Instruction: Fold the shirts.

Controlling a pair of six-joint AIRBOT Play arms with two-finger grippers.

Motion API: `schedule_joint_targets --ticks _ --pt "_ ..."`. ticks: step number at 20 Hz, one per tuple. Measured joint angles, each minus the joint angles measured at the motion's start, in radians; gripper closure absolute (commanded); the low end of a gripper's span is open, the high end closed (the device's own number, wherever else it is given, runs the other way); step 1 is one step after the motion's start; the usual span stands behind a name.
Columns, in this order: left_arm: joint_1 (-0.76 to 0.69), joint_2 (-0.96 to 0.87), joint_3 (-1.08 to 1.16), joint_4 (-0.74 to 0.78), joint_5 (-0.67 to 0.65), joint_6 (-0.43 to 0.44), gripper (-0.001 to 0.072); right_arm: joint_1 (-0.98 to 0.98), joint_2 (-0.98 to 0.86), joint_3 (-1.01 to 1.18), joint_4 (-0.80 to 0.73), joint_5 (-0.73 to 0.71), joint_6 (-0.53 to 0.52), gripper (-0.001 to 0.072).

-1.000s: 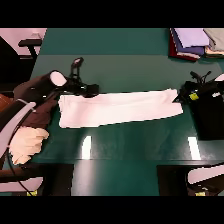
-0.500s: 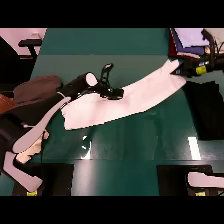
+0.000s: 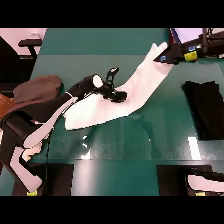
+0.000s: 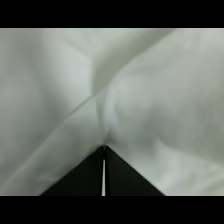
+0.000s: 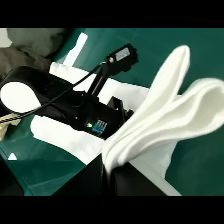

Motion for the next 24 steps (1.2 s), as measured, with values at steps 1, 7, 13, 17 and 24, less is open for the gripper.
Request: schedule_joint_targets --ticks 1,7,13,17,24 --pt "0.002 0.002 0.001 0.014 -0.005 0.005 0.0682 0.023 0.001 0.008 0.002 -0.005 0.001 0.0696" --pt "0.142 0.137 0.031 0.088 -0.097 0.021 0.0682 0.171 -0.017 0.034 0.061 -0.077 0.004 0.0696" --pt "0.414 0.47 0.036 0.228 -0.13 0.024 0.0682 0.463 -0.151 0.038 0.124 -0.27 -0.04 0.035" --pt "0.557 0.636 0.037 0.284 -0.149 0.024 0.0681 0.621 -0.282 0.084 0.129 -0.376 -0.074 0.0189" --pt "0.637 0.714 0.034 0.308 -0.23 0.024 0.0681 0.551 -0.373 0.174 -0.011 -0.141 -0.045 0.0191"
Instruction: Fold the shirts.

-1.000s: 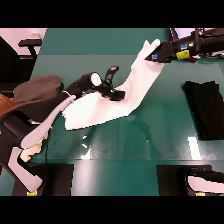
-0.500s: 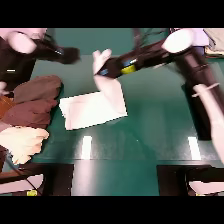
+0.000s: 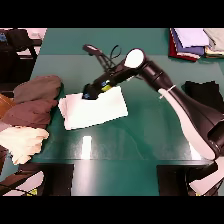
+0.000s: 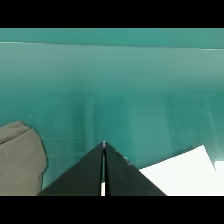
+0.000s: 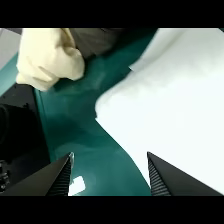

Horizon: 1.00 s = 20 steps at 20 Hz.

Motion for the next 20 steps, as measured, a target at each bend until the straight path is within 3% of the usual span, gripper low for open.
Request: schedule_joint_targets --ticks 5,8,15,16,20 --pt "0.008 0.008 -0.001 0.004 -0.026 0.0 0.0681 -0.2 0.038 -0.151 -0.11 0.064 0.089 0.0186" --pt "0.009 0.008 -0.001 0.0 -0.029 0.0 0.0681 -0.307 0.06 -0.293 -0.133 0.013 0.138 0.0124" --pt "0.006 -0.01 -0.006 -0.076 -0.019 0.05 0.0681 -0.341 -0.03 -0.454 0.004 -0.112 0.165 0.0139" --pt "0.005 -0.014 -0.006 -0.093 -0.018 0.058 0.0681 -0.326 -0.042 -0.458 0.035 -0.13 0.161 0.0204" --pt "0.005 -0.024 -0.006 -0.163 -0.016 0.074 0.0682 -0.259 -0.08 -0.47 0.095 -0.22 0.133 0.0654"
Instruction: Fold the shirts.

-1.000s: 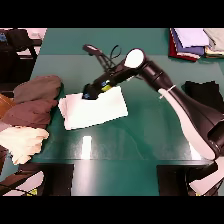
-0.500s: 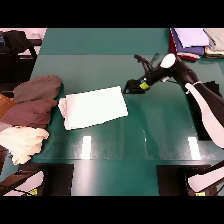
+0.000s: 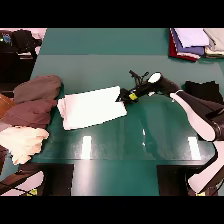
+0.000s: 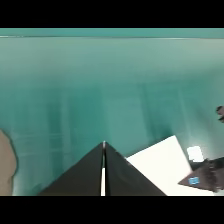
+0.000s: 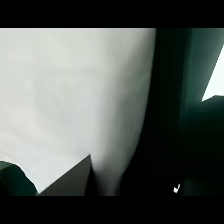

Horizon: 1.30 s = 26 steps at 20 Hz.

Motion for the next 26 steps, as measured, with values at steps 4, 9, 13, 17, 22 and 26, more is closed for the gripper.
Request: schedule_joint_targets --ticks 4,9,13,17,22,26 --pt "-0.009 -0.004 0.0 -0.058 -0.007 0.003 0.0682 0.016 0.01 0.016 -0.022 -0.031 -0.027 0.0696" --pt "-0.114 -0.005 0.0 -0.071 -0.002 0.006 0.0682 -0.137 0.166 0.046 -0.202 -0.031 0.031 0.0696" --pt "-0.2 -0.005 0.0 -0.067 0.023 0.006 0.0682 -0.395 0.32 0.052 -0.35 0.024 0.104 0.0696" --pt "-0.233 -0.005 0.0 -0.064 0.055 0.006 0.0682 -0.677 0.437 0.053 -0.403 0.038 0.133 0.0696" --pt "-0.242 -0.005 0.0 -0.065 0.068 0.005 0.0682 -0.906 0.489 0.054 -0.385 0.006 0.143 0.0696" --pt "-0.244 -0.005 0.0 -0.065 0.071 0.005 0.0682 -0.96 0.498 0.088 -0.327 -0.048 0.145 0.0696"
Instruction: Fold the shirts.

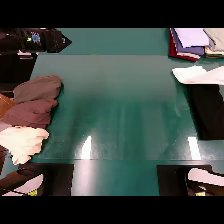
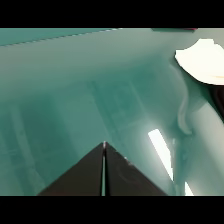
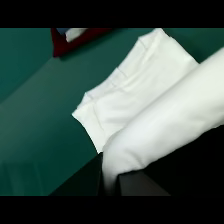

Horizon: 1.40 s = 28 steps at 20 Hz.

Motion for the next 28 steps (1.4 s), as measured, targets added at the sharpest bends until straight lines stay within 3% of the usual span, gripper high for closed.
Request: schedule_joint_targets --ticks 5,11,21,22,23,24,25,28 --pt "0.0 -0.002 0.0 0.0 -0.001 -0.002 0.0681 -0.011 0.003 0.125 -0.015 -0.016 0.002 0.0696" --pt "0.0 -0.002 0.0 0.0 -0.008 -0.001 0.0681 -0.019 0.023 0.214 -0.116 0.14 0.014 0.0696" --pt "0.0 -0.002 0.0 0.014 -0.023 0.001 0.0681 -0.154 0.261 -0.117 -0.209 0.297 0.015 0.0689" --pt "0.0 -0.002 0.0 0.015 -0.025 0.002 0.0681 -0.174 0.282 -0.159 -0.235 0.309 0.014 0.0587" --pt "0.0 -0.002 0.0 0.016 -0.027 0.002 0.0682 -0.194 0.302 -0.204 -0.264 0.32 0.012 0.0314" --pt "0.0 -0.002 0.0 0.017 -0.028 0.003 0.0681 -0.211 0.32 -0.243 -0.296 0.332 0.009 0.0085" --pt "0.0 -0.002 0.0 0.018 -0.029 0.003 0.0681 -0.23 0.337 -0.282 -0.329 0.336 0.006 0.0054" --pt "0.0 -0.002 0.0 0.018 -0.031 0.004 0.0681 -0.266 0.378 -0.344 -0.386 0.349 0.005 0.0056"
